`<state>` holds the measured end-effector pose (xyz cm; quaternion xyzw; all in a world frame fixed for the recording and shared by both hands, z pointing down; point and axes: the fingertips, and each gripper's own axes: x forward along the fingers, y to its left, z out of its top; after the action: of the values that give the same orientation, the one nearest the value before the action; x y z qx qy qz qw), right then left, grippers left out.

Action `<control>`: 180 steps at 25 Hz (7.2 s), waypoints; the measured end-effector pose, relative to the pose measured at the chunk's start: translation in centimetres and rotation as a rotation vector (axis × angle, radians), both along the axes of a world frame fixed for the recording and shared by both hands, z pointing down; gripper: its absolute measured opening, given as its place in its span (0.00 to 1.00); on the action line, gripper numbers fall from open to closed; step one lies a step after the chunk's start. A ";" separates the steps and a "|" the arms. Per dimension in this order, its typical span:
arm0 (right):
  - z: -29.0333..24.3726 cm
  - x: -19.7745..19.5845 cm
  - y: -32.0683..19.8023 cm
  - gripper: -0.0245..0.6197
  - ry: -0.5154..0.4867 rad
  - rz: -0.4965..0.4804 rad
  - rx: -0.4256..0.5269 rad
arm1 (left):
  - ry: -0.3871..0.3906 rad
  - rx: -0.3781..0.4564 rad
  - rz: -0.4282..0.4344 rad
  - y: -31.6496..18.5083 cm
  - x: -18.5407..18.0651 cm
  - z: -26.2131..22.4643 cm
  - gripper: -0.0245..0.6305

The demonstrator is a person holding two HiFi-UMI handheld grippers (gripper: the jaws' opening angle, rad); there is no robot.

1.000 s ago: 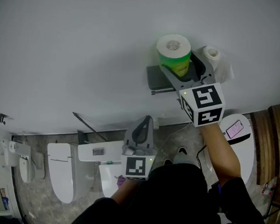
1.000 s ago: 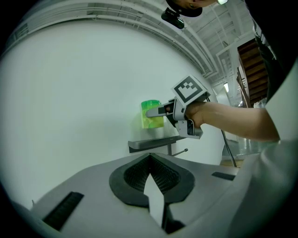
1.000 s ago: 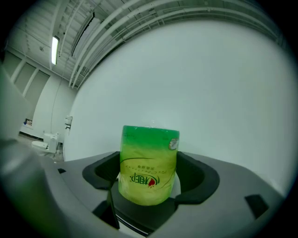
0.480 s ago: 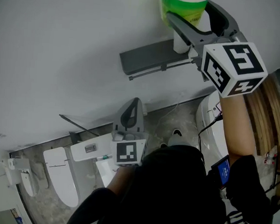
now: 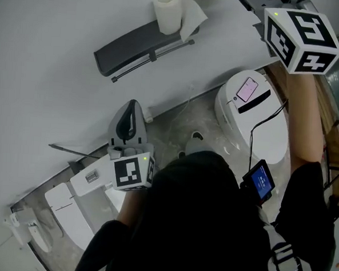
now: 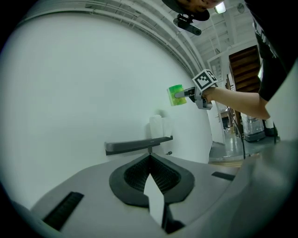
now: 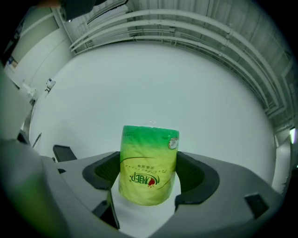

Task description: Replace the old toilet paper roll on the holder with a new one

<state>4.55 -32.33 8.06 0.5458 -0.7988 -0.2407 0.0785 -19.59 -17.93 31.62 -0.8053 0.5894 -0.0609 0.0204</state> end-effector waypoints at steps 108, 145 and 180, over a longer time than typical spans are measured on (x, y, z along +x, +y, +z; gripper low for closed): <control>33.0 -13.9 -1.3 0.61 1.074 -0.248 0.126 | -0.049 -0.059 -0.126 -8.5 5.7 1.3 0.06; 33.2 -15.6 -0.4 0.61 1.042 -0.334 0.146 | -0.057 -0.043 -0.136 -9.4 5.7 1.1 0.06; 14.1 0.4 3.2 0.16 -0.210 -0.784 -0.124 | -0.044 -0.039 -0.135 -9.3 6.0 1.8 0.06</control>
<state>4.95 -29.15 22.18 0.2161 -0.9629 -0.1467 -0.0684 -13.59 -27.22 33.37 -0.7625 0.6404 -0.0911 0.0136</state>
